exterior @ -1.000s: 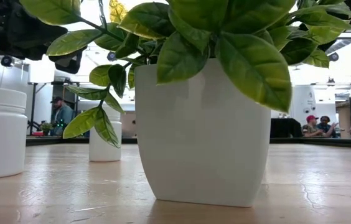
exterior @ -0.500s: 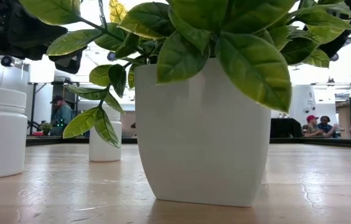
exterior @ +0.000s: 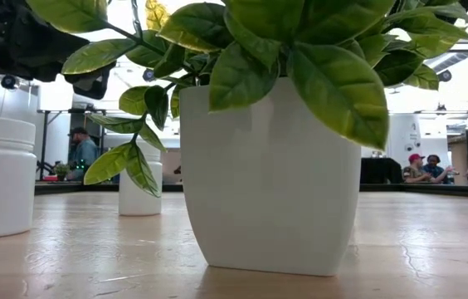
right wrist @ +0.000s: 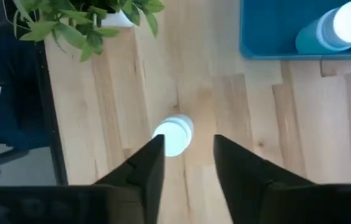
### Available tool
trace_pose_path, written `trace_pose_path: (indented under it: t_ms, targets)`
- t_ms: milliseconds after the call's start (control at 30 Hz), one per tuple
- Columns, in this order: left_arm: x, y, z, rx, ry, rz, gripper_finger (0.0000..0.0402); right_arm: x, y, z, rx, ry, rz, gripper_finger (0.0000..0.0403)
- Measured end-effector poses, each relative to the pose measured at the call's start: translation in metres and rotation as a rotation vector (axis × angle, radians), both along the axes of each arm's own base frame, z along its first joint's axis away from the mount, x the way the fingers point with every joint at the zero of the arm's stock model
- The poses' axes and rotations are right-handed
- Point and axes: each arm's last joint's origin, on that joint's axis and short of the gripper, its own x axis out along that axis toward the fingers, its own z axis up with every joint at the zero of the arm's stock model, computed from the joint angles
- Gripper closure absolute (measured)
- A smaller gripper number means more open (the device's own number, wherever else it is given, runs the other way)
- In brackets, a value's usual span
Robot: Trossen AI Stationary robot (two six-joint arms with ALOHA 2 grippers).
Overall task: Pick and place pill bottles into a basket
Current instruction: Put the white pill bottle into the blue bin
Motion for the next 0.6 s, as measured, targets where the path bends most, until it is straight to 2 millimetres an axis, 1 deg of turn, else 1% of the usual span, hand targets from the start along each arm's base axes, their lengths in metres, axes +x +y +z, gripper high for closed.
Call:
trace_pose_path:
  t_ms: [167,333,467,600]
  targets:
    - [0.000,0.000,-0.003,0.001,0.010,0.000,0.0214,0.007,0.012,-0.004,0.000,0.057,-0.054,0.0205]
    - [-0.001,0.000,-0.004,0.000,0.014,0.000,0.0214,0.010,0.022,-0.013,-0.006,0.093,-0.069,0.0160]
    - [-0.001,0.000,-0.004,0.001,0.013,0.000,0.0214,0.010,0.027,-0.024,-0.019,0.141,-0.114,0.0136]
    - [-0.001,0.000,-0.004,0.000,0.013,0.000,0.0214,0.006,0.035,-0.033,-0.049,0.199,-0.133,0.0122]
